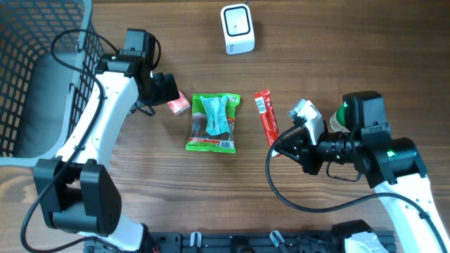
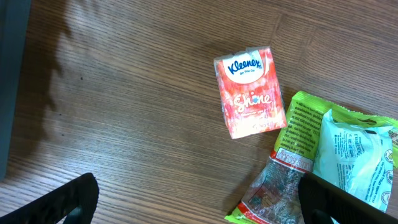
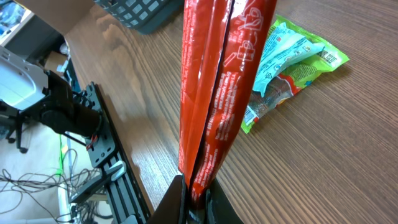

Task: Scan the item barcode
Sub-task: 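Lift red snack stick with right gripper up to white scanner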

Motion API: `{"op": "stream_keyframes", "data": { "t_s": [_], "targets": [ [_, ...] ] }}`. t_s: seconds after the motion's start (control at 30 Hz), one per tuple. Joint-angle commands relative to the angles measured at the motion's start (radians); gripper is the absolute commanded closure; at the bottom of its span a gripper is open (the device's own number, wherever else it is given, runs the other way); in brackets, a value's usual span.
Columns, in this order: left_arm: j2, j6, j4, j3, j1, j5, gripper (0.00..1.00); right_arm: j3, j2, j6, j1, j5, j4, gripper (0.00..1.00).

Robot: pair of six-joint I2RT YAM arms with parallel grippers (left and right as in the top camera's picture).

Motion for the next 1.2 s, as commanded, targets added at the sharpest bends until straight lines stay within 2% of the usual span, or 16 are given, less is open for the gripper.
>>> {"op": "stream_keyframes", "data": {
  "t_s": [0.0, 0.2, 0.3, 0.4, 0.57, 0.63, 0.73, 0.8, 0.97, 1.17],
  "targets": [
    [-0.013, 0.012, 0.000, 0.013, 0.001, 0.001, 0.00, 0.012, 0.005, -0.023, -0.002, -0.039, 0.000, 0.96],
    [-0.013, 0.012, 0.000, 0.013, 0.001, 0.001, 0.00, 0.011, 0.005, 0.013, -0.002, -0.019, 0.016, 0.96],
    [-0.013, 0.012, 0.000, 0.013, 0.001, 0.001, 0.00, 0.011, 0.018, 0.111, -0.002, 0.075, 0.032, 0.96],
    [-0.013, 0.012, 0.000, 0.013, 0.001, 0.001, 0.00, 0.008, 0.109, 0.142, -0.002, 0.106, 0.029, 0.96],
    [-0.013, 0.012, 0.000, 0.013, 0.001, 0.001, 0.00, 0.008, 0.391, 0.173, -0.002, 0.114, 0.067, 0.96],
    [-0.013, 0.012, 0.000, 0.013, 0.001, 0.001, 0.00, 0.008, 0.467, 0.262, -0.002, 0.201, 0.112, 0.96],
    [-0.013, 0.012, 0.000, 0.013, 0.001, 0.001, 0.00, 0.037, 0.494, 0.428, -0.002, 0.462, 0.185, 0.96],
    [-0.013, 0.012, 0.000, 0.013, 0.001, 0.001, 0.00, 0.152, 0.495, 0.429, -0.002, 0.505, 0.101, 0.96],
    [-0.013, 0.012, 0.000, 0.013, 0.001, 0.001, 0.00, 0.675, 0.506, 0.447, -0.001, 0.678, -0.201, 0.96],
    [-0.013, 0.012, 0.000, 0.013, 0.001, 0.001, 0.00, 1.226, 0.739, 0.428, 0.003, 0.872, -0.455, 0.96]
  ]
}}
